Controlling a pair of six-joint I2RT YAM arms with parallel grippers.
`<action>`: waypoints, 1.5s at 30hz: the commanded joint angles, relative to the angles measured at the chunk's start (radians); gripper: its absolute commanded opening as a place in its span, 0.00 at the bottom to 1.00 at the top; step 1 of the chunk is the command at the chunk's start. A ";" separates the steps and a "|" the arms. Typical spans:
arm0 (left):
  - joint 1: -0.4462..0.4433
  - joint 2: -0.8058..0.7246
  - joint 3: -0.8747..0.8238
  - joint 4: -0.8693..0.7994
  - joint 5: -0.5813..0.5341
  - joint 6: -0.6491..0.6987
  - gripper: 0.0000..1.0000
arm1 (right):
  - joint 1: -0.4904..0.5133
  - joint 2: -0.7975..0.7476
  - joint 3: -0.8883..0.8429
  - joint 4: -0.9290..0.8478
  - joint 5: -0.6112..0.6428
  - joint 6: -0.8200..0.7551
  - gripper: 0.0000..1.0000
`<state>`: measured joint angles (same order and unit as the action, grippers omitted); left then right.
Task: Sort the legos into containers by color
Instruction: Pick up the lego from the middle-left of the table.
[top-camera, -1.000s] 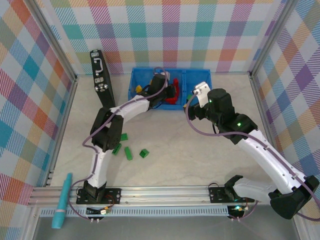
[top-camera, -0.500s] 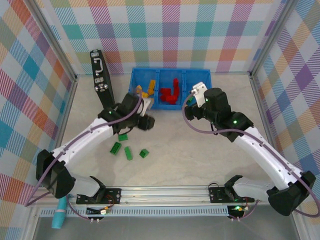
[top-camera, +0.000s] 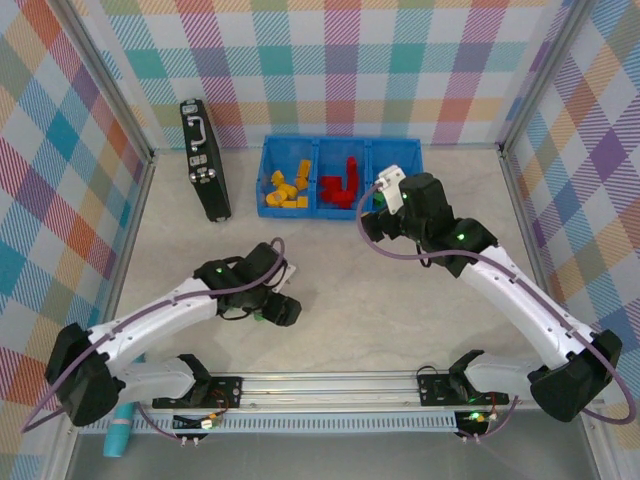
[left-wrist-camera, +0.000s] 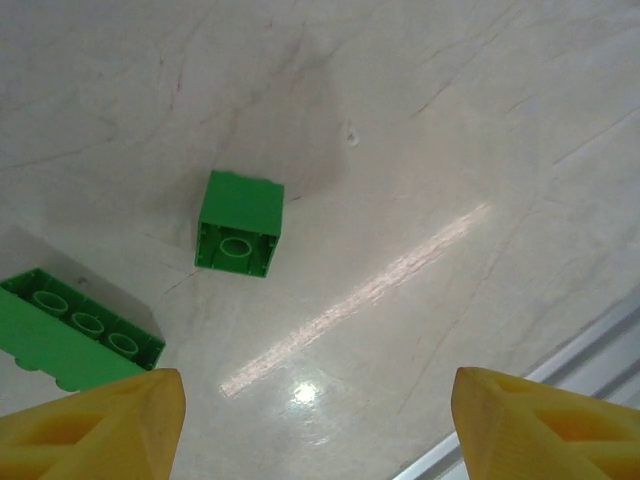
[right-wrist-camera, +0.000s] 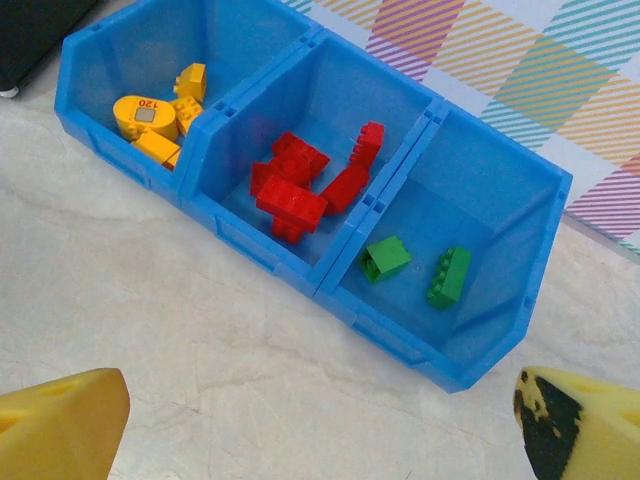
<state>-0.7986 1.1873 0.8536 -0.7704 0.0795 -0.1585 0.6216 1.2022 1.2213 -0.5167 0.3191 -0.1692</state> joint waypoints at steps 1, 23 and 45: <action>-0.043 0.059 -0.018 0.048 -0.109 -0.025 0.73 | 0.000 -0.009 0.033 -0.005 -0.021 0.014 0.99; -0.080 0.414 0.077 0.144 -0.264 -0.036 0.61 | 0.000 -0.079 -0.010 0.014 -0.007 0.004 0.99; -0.079 0.568 0.415 0.009 -0.242 -0.012 0.30 | 0.000 -0.111 -0.036 0.051 0.050 -0.027 0.99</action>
<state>-0.8665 1.7340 1.1782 -0.7368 -0.1730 -0.2024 0.6216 1.1183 1.1946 -0.5076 0.3435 -0.1749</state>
